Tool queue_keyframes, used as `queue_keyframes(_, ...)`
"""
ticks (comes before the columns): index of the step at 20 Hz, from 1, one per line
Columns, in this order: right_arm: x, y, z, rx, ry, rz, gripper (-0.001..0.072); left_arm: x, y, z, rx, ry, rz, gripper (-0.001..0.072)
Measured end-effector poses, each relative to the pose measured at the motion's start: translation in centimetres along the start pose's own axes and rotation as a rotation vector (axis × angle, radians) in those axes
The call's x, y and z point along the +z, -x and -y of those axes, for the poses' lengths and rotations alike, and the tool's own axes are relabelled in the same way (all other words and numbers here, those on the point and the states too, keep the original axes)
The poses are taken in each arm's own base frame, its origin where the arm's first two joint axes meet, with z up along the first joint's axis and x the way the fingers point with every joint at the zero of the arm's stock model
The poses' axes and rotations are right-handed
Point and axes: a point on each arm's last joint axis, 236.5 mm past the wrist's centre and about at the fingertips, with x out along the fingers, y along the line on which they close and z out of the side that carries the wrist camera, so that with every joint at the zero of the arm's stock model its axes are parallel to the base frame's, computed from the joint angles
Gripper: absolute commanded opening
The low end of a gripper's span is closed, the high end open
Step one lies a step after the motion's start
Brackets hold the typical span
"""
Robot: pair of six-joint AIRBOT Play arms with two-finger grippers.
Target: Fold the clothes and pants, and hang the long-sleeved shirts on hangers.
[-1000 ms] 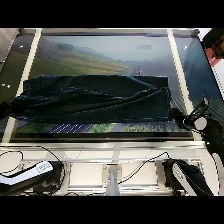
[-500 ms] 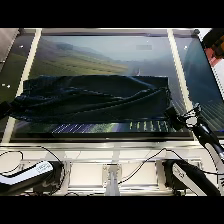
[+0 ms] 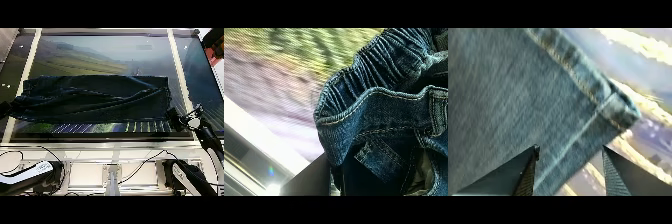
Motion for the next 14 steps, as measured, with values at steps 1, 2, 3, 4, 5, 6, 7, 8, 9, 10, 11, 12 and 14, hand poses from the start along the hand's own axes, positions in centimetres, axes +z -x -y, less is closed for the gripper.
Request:
queue_keyframes(1,-0.3,0.2,0.2,-0.01,0.009,-0.011,0.0434,0.0,-0.1,0.0,0.0,0.0,-0.002,0.0047)
queue_keyframes(2,-0.4,0.3,0.3,-0.011,0.012,-0.013,0.0434,0.0,-0.1,0.0,0.0,0.0,-0.003,0.0047)
queue_keyframes(3,-0.4,0.4,0.4,-0.017,0.019,-0.013,0.0433,-0.1,-0.2,0.0,0.0,0.0,-0.004,0.0047)
queue_keyframes(4,-0.5,0.4,0.6,-0.019,0.016,-0.012,0.0433,-0.1,-0.2,0.0,0.0,0.0,-0.004,0.0047)
queue_keyframes(5,-0.6,0.3,0.8,-0.02,0.001,-0.01,0.0433,-0.1,-0.2,0.0,0.0,0.0,-0.004,0.0047)
queue_keyframes(6,-0.7,0.0,1.1,-0.019,-0.016,-0.005,0.0433,-0.1,-0.3,0.0,0.0,0.0,-0.004,0.0047)
queue_keyframes(7,-0.9,-0.2,1.3,-0.013,-0.036,-0.002,0.0433,-0.1,-0.3,0.0,0.0,0.0,-0.004,0.0047)
queue_keyframes(8,-1.2,-0.5,1.6,-0.01,-0.059,-0.003,0.042,-0.1,-0.3,0.0,0.0,0.0,-0.004,0.0047)
queue_keyframes(9,-1.3,-0.8,1.8,-0.001,-0.079,0.005,0.0365,-0.1,-0.3,0.0,0.0,0.0,-0.004,0.0047)
queue_keyframes(10,-1.2,-1.0,1.8,0.013,-0.101,0.019,0.0317,-0.1,-0.3,0.0,0.0,0.0,-0.004,0.0047)
queue_keyframes(11,-1.0,-1.2,1.7,0.028,-0.119,0.035,0.0316,-0.1,-0.3,0.0,0.0,0.0,-0.004,0.0047)
queue_keyframes(12,-0.7,-1.3,1.6,0.043,-0.133,0.057,0.0316,0.0,-0.3,0.0,0.0,0.0,-0.003,0.0047)
queue_keyframes(14,0.0,-1.5,1.5,0.065,-0.158,0.088,0.0322,0.0,-0.3,0.0,0.0,0.0,-0.003,0.0048)
